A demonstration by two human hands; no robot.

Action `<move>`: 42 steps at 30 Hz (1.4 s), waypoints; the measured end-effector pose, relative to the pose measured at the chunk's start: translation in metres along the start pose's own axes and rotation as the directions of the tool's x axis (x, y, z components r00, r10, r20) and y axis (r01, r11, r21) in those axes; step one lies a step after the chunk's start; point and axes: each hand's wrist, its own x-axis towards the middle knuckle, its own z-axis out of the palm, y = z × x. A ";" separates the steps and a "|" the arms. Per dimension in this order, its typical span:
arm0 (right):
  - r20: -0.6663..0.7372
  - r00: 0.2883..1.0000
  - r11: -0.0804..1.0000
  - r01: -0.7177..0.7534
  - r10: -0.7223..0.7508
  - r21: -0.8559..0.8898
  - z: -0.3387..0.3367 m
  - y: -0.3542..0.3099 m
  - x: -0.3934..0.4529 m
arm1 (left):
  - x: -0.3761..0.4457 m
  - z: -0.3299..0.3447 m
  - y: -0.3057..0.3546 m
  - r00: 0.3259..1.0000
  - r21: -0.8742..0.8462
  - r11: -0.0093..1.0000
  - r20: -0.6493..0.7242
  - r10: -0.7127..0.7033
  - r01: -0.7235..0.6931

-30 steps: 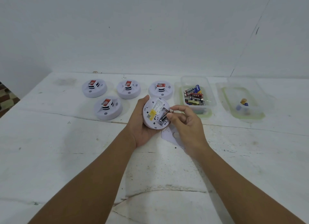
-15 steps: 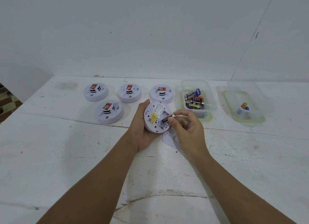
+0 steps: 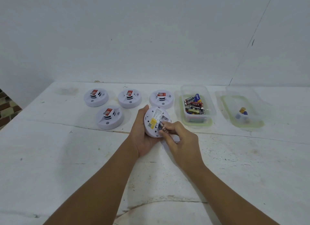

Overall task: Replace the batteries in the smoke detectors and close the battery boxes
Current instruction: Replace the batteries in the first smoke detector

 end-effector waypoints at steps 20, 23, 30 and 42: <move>0.056 0.996 0.997 -0.074 0.076 -0.027 -0.002 0.006 0.012 | 0.000 0.001 0.001 0.998 -0.054 0.997 0.049 -0.050 0.052; 0.071 0.983 0.986 -0.168 0.167 0.006 -0.005 0.007 0.014 | 0.001 0.001 0.001 0.999 -0.004 0.999 0.032 -0.042 0.043; 0.054 0.984 0.984 -0.173 0.171 0.044 -0.002 0.005 0.015 | -0.001 0.000 0.003 0.998 -0.040 0.997 0.014 -0.065 0.065; 0.066 0.977 0.977 -0.208 0.204 0.053 -0.006 0.005 0.017 | 0.004 -0.003 0.004 0.999 0.049 0.998 0.005 -0.048 0.048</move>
